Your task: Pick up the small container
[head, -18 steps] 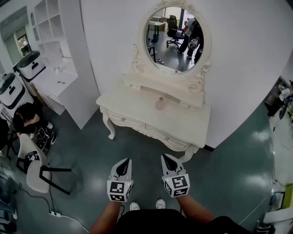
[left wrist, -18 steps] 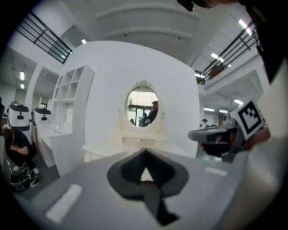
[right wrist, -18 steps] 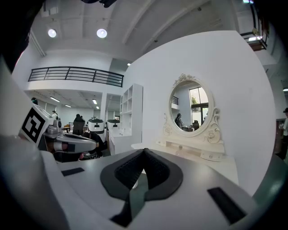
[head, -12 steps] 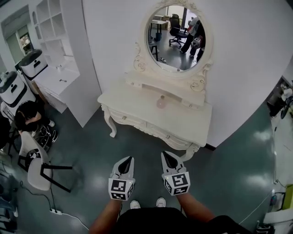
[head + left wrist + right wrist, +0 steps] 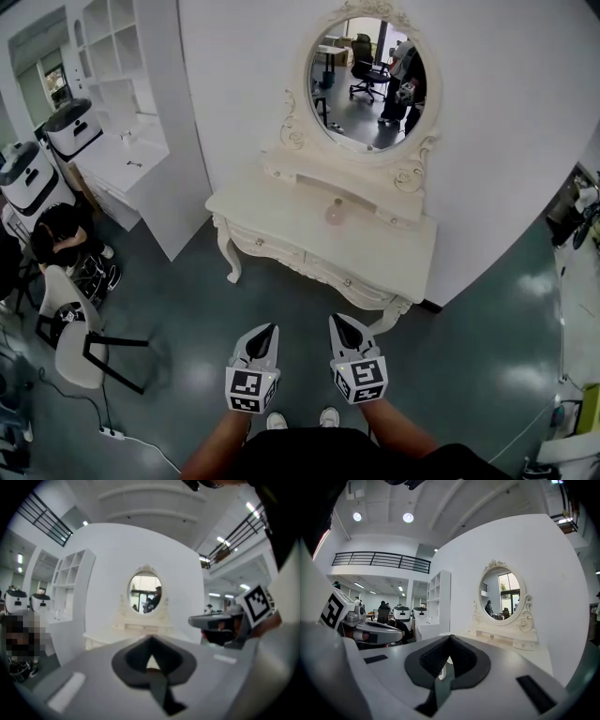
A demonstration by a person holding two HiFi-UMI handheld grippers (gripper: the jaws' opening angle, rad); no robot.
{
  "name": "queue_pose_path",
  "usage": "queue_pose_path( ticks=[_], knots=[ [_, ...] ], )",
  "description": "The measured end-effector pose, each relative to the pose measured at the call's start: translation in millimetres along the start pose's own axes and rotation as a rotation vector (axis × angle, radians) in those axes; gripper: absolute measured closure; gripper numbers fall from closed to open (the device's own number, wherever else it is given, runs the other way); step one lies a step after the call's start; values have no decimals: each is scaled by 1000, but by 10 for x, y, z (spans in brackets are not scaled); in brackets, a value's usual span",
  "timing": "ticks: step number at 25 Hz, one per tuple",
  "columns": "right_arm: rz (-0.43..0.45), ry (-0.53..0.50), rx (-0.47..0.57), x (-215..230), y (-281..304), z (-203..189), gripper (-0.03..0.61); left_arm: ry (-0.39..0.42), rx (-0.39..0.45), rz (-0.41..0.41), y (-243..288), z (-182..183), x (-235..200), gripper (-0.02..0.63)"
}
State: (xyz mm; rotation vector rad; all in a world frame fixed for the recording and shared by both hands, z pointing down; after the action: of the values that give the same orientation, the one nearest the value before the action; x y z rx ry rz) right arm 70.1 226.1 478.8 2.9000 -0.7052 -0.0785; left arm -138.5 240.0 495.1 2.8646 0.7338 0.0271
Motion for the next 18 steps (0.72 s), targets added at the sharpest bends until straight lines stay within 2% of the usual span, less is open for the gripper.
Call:
queue_pose_path(
  ticks=[11,18],
  knots=[
    [-26,-8,29,-374,-43,-8,574,22,31,-41,-240,-6,-198,607],
    [-68,5,53,-381,-63,75,574,40,66,-64,-191,133,-268,607]
  ],
)
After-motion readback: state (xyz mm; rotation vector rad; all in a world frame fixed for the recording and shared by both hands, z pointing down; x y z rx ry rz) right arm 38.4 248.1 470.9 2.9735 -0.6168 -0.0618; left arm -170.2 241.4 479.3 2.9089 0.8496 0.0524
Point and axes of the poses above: the fingertips, and each gripper's own axes: y forward along the fingers, x to its right, z out of its top, the point moved 9 cm from there along -y, backward along the fingers, and after that the axes turned 1 degree about y, right-handed, at the moved point
